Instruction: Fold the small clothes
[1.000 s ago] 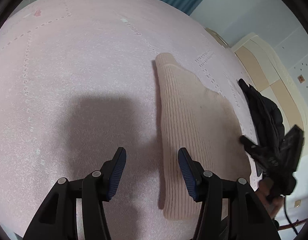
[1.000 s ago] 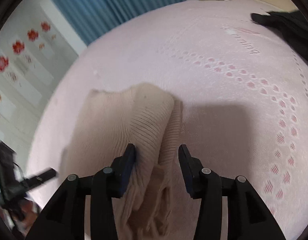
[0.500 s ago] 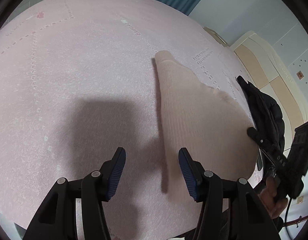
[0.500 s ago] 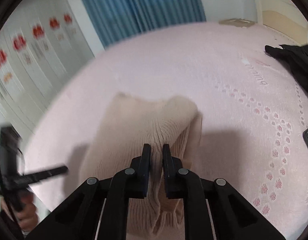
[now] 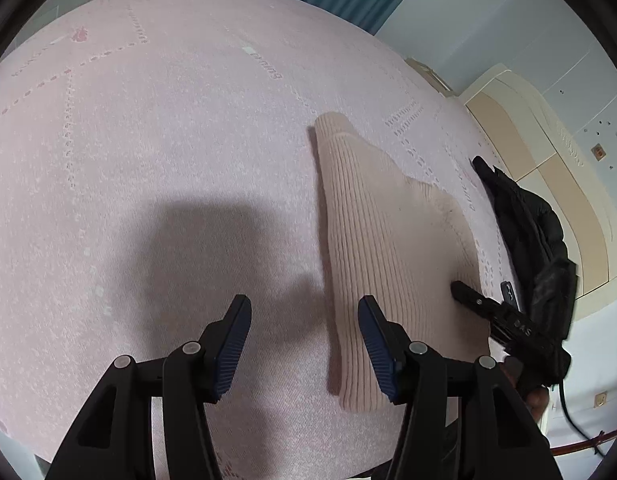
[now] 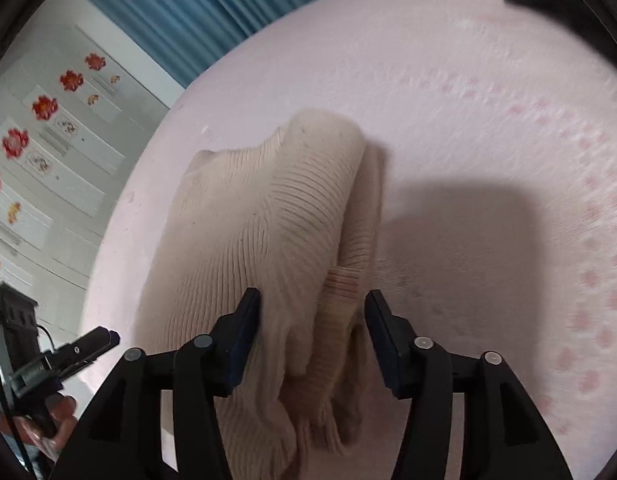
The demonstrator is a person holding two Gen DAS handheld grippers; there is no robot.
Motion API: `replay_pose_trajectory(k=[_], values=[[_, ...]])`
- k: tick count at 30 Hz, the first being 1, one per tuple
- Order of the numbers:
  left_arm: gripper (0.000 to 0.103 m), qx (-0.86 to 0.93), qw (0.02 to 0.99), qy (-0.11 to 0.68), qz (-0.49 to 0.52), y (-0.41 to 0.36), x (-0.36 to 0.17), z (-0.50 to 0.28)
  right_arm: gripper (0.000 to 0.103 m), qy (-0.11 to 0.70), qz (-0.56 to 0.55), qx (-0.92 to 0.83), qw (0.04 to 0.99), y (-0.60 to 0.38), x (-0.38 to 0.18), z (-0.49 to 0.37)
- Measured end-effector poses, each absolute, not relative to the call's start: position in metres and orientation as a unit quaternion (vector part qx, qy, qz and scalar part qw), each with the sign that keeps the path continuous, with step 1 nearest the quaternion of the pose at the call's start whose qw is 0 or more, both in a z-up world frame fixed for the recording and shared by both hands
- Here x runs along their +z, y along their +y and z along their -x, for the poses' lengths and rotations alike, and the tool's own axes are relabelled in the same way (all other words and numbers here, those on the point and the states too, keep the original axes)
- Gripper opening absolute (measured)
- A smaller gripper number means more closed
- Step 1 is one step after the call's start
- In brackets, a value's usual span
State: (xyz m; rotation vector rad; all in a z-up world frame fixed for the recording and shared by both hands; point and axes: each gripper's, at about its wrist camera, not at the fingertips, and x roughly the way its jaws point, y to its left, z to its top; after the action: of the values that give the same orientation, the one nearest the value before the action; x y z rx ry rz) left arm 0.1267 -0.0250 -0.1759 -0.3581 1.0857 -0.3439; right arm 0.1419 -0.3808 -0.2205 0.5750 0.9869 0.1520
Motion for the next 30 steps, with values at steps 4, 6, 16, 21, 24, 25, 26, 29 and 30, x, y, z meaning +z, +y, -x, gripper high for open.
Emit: replay_pose_trajectory(k=[4, 6, 16, 21, 24, 25, 26, 29, 30], values=[[0.053, -0.158, 0.830, 0.509, 0.163, -0.018, -0.176, -0.128, 0.065, 0.465, -0.349, 0.098, 0.808, -0.403, -0.247, -0.156], [0.053, -0.154, 0.830, 0.511, 0.163, -0.014, -0.179, -0.130, 0.065, 0.460, -0.362, 0.107, 0.804, -0.406, -0.252, -0.159], [0.053, -0.134, 0.837, 0.497, 0.186, 0.009, -0.171, -0.124, 0.035, 0.473, -0.328, 0.118, 0.809, -0.385, -0.225, -0.168], [0.053, -0.116, 0.844, 0.488, 0.190, 0.031, -0.163, -0.118, 0.033, 0.418, -0.339, 0.128, 0.833, -0.381, -0.172, -0.144], [0.053, -0.109, 0.846, 0.483, 0.196, 0.047, -0.160, -0.114, 0.032, 0.392, -0.314, 0.101, 0.859, -0.379, -0.134, -0.127], [0.053, -0.108, 0.847, 0.481, 0.200, 0.052, -0.160, -0.114, 0.032, 0.388, -0.301, 0.089, 0.867, -0.380, -0.122, -0.122], [0.053, -0.107, 0.849, 0.477, 0.203, 0.057, -0.159, -0.113, 0.031, 0.385, -0.288, 0.075, 0.874, -0.379, -0.111, -0.117], [0.053, -0.102, 0.857, 0.465, 0.196, 0.062, -0.156, -0.116, 0.031, 0.390, -0.238, 0.023, 0.889, -0.375, -0.078, -0.109], [0.053, -0.095, 0.862, 0.462, 0.188, 0.063, -0.155, -0.117, 0.030, 0.391, -0.214, 0.006, 0.895, -0.369, -0.068, -0.108]])
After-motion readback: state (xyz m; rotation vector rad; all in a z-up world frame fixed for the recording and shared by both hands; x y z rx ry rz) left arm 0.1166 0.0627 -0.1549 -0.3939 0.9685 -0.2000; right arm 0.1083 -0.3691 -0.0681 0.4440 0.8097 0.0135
